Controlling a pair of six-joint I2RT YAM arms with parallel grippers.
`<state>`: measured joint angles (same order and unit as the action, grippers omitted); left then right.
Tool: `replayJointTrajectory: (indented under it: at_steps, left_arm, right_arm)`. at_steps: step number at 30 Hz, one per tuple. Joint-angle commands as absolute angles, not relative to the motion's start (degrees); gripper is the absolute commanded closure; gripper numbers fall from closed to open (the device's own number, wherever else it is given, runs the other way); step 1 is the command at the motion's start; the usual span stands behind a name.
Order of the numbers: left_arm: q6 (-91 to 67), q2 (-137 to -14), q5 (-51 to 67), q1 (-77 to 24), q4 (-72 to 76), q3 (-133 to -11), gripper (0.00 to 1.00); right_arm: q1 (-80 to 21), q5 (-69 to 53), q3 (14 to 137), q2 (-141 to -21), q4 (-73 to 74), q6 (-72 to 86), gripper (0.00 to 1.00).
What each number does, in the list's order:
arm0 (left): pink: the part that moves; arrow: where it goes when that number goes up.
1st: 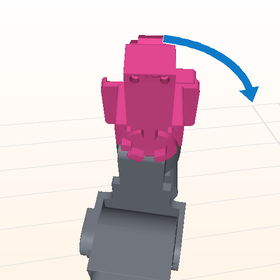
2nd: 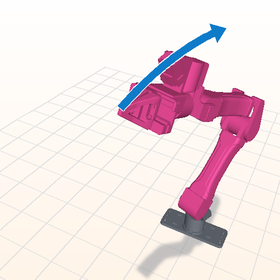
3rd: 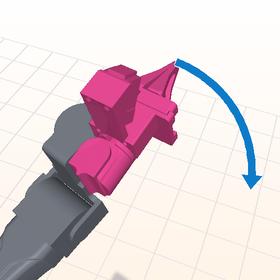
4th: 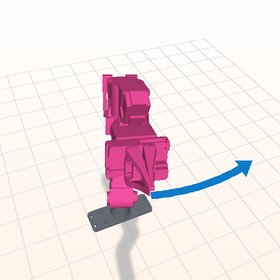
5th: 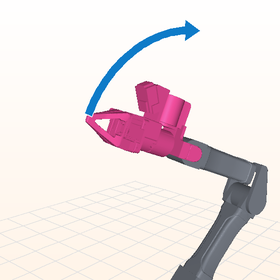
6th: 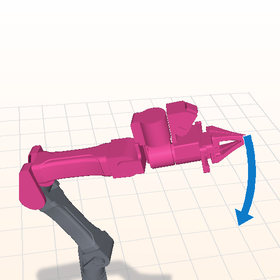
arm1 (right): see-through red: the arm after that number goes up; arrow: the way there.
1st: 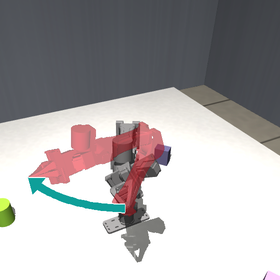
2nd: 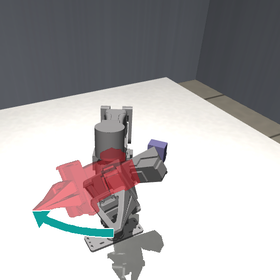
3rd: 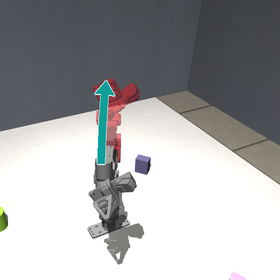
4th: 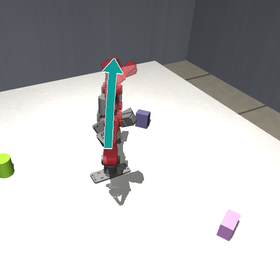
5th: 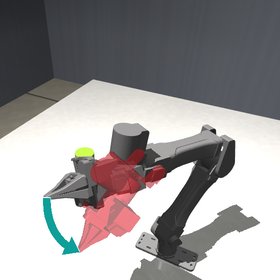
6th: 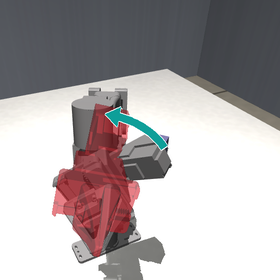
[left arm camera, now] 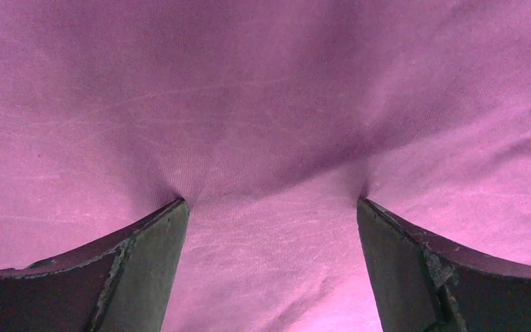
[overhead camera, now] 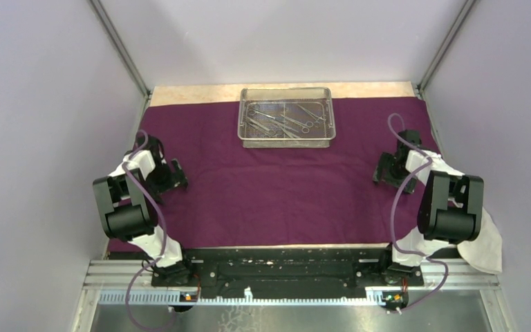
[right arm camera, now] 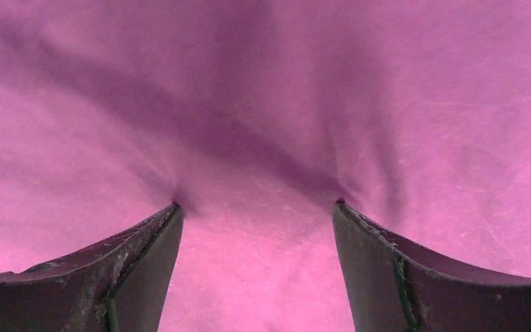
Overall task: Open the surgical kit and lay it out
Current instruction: Smooth out the surgical kit at the center of the board, then pick up the container from the surgical kit.
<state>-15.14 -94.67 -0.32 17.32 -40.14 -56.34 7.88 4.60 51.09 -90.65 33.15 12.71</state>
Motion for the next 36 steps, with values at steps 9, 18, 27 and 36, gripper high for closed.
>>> replayJointTrajectory:
  at_steps: [9,18,27,36]
  left_arm:
    - [-16.4,-88.9,-0.7,16.7,-41.5,-57.5,0.01]
    - [-21.1,-86.5,7.8,7.5,-41.5,-60.2,0.01]
    - [-23.7,-82.4,27.3,0.4,-29.8,-62.1,0.01]
    - [-26.8,-92.2,32.8,-2.7,-16.2,-69.3,0.10]
  right_arm:
    - [8.9,7.6,54.3,-87.4,37.0,13.1,0.20]
    - [3.8,5.8,54.5,-86.7,35.3,13.2,0.20]
    - [2.7,-16.8,62.3,-88.5,29.2,21.3,0.12]
    - [-1.5,-21.4,78.6,-101.9,23.6,26.4,0.18]
